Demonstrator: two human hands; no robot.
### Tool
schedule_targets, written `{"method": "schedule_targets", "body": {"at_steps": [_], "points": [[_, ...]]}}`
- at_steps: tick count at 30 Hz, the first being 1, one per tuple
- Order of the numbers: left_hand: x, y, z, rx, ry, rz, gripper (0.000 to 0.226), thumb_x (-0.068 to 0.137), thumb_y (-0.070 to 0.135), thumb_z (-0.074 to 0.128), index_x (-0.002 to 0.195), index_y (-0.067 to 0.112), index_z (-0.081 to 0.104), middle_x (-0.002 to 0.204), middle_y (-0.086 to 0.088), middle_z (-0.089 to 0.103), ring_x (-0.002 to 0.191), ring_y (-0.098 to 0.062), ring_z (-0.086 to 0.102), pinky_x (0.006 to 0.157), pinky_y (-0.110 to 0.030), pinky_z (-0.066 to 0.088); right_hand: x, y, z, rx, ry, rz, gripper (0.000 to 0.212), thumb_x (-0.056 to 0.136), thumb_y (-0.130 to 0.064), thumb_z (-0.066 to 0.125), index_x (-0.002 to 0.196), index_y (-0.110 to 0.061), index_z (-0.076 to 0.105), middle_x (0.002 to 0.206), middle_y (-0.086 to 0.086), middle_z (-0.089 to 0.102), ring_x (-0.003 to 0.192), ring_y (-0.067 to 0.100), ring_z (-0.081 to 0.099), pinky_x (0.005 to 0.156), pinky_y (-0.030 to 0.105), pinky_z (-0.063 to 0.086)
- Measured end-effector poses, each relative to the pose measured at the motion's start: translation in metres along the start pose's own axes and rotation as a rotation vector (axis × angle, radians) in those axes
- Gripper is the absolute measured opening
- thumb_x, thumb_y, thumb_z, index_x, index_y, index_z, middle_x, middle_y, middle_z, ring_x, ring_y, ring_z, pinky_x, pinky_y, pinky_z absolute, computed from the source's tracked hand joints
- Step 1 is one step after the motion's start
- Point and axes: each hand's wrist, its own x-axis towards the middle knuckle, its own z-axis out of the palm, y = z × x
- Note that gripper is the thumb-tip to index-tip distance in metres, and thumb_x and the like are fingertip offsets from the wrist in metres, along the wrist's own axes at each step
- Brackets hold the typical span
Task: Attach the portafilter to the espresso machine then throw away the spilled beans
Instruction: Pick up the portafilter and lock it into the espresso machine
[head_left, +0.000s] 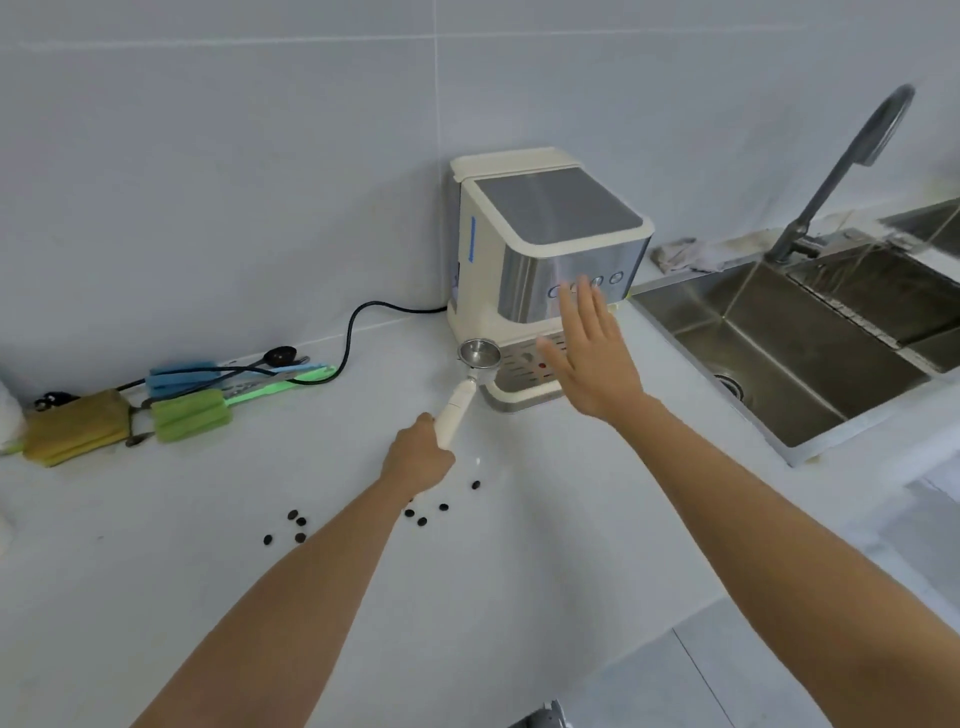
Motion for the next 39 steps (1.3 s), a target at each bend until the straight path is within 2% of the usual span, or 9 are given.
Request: {"method": "schedule_targets", "body": {"at_steps": [5, 7, 11, 13, 16, 20, 23, 28, 39], "points": [[0.019, 0.045, 0.012, -0.008, -0.047, 0.038, 0.037, 0.076, 0.008, 0.054, 0.111, 0.006, 0.044, 0.094, -0.013, 0.053, 0.073, -0.026, 0.053, 0.047, -0.026, 0.041, 0.064, 0.037, -0.044, -0.111, 0.075, -0.077, 0.067, 0.096, -0.041, 0.032, 0.145, -0.011, -0.003, 0.155, 0.015, -0.006, 0.142, 0.03, -0.008, 0.115, 0.044, -0.001], [0.027, 0.06, 0.014, 0.007, -0.058, 0.049, 0.037, 0.076, 0.008, 0.055, 0.112, 0.006, 0.044, 0.101, -0.017, 0.056, 0.073, -0.026, 0.052, 0.047, -0.025, 0.04, 0.085, 0.05, -0.054, -0.144, 0.035, -0.132, 0.067, 0.097, -0.042, 0.03, 0.145, -0.012, -0.005, 0.155, 0.013, -0.007, 0.142, 0.028, -0.01, 0.115, 0.042, -0.003], [0.042, 0.081, 0.009, 0.057, -0.056, 0.042, 0.039, 0.077, 0.008, 0.056, 0.114, 0.006, 0.045, 0.101, -0.016, 0.055, 0.072, -0.025, 0.051, 0.05, -0.026, 0.041, 0.117, 0.07, -0.061, -0.159, -0.071, -0.246, 0.068, 0.096, -0.045, 0.03, 0.145, -0.013, -0.005, 0.156, 0.009, -0.006, 0.142, 0.024, -0.011, 0.115, 0.038, -0.005], [0.048, 0.088, 0.005, 0.056, -0.046, 0.038, 0.038, 0.076, 0.008, 0.056, 0.113, 0.006, 0.045, 0.095, -0.013, 0.055, 0.065, -0.022, 0.051, 0.046, -0.023, 0.04, 0.127, 0.075, -0.062, -0.131, -0.12, -0.288, 0.069, 0.096, -0.046, 0.031, 0.145, -0.013, -0.004, 0.156, 0.008, -0.005, 0.142, 0.022, -0.01, 0.115, 0.037, -0.004], [0.054, 0.094, 0.001, 0.031, -0.034, 0.026, 0.036, 0.075, 0.005, 0.056, 0.11, 0.006, 0.046, 0.074, -0.002, 0.047, 0.051, -0.015, 0.047, 0.041, -0.021, 0.037, 0.135, 0.08, -0.06, -0.11, -0.18, -0.341, 0.069, 0.095, -0.049, 0.03, 0.145, -0.014, -0.002, 0.156, 0.005, -0.004, 0.143, 0.019, -0.008, 0.116, 0.037, -0.001], [0.059, 0.097, -0.005, 0.036, -0.04, 0.019, 0.041, 0.075, 0.005, 0.057, 0.114, 0.009, 0.046, 0.079, -0.002, 0.047, 0.05, -0.013, 0.047, 0.04, -0.019, 0.036, 0.138, 0.087, -0.057, -0.172, -0.201, -0.434, 0.073, 0.092, -0.053, 0.03, 0.145, -0.013, 0.0, 0.157, 0.005, 0.001, 0.143, 0.019, -0.002, 0.116, 0.038, 0.002], [0.064, 0.098, -0.008, 0.014, -0.054, 0.016, 0.043, 0.075, 0.005, 0.057, 0.116, 0.011, 0.046, 0.074, 0.003, 0.045, 0.05, -0.014, 0.047, 0.04, -0.02, 0.037, 0.141, 0.089, -0.058, -0.198, -0.217, -0.486, 0.073, 0.091, -0.053, 0.034, 0.145, -0.013, 0.006, 0.156, 0.006, 0.008, 0.143, 0.02, 0.006, 0.116, 0.038, 0.008], [0.073, 0.098, -0.011, -0.021, -0.059, 0.017, 0.042, 0.073, 0.003, 0.056, 0.114, 0.012, 0.048, 0.073, 0.002, 0.046, 0.047, -0.014, 0.046, 0.039, -0.019, 0.036, 0.143, 0.089, -0.059, -0.239, -0.216, -0.53, 0.07, 0.091, -0.052, 0.035, 0.143, -0.011, 0.016, 0.155, 0.007, 0.017, 0.142, 0.023, 0.012, 0.117, 0.039, 0.016], [0.083, 0.097, -0.018, -0.087, -0.075, 0.06, 0.039, 0.071, 0.001, 0.056, 0.109, 0.011, 0.051, 0.074, -0.001, 0.05, 0.045, -0.016, 0.045, 0.04, -0.02, 0.037, 0.143, 0.09, -0.058, -0.241, -0.201, -0.535, 0.07, 0.091, -0.052, 0.036, 0.144, -0.009, 0.017, 0.154, 0.009, 0.017, 0.142, 0.025, 0.013, 0.115, 0.038, 0.013]]}}
